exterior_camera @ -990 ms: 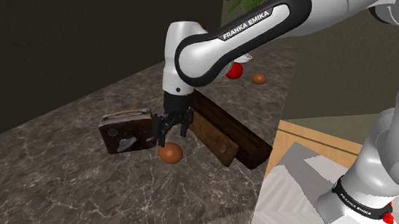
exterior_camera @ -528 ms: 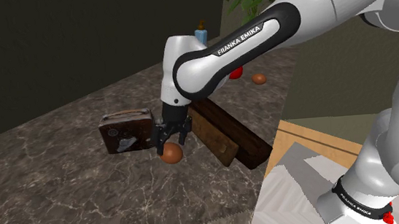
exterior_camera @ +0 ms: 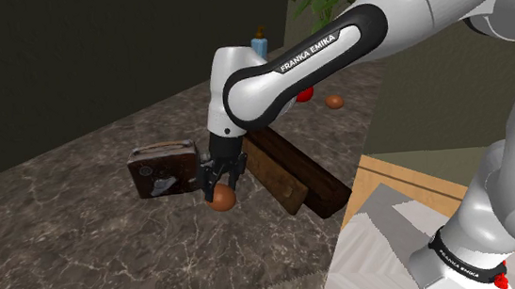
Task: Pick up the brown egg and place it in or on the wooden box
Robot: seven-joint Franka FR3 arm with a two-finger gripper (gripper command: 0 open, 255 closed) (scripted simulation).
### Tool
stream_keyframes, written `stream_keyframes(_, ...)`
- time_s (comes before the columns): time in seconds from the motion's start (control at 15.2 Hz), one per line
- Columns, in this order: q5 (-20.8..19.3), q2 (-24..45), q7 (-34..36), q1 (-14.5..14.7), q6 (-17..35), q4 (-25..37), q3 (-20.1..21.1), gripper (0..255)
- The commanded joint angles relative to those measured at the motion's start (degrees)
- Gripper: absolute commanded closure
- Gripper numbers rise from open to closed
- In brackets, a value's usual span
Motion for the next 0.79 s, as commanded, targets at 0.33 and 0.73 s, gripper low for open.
stream_keyframes(0.33,0.0,0.0,0.0,0.0,0.0,0.0,0.0,255)
stream_keyframes(0.73,0.1,-1.7,0.4,-0.2,-2.7,1.1,0.0,255)
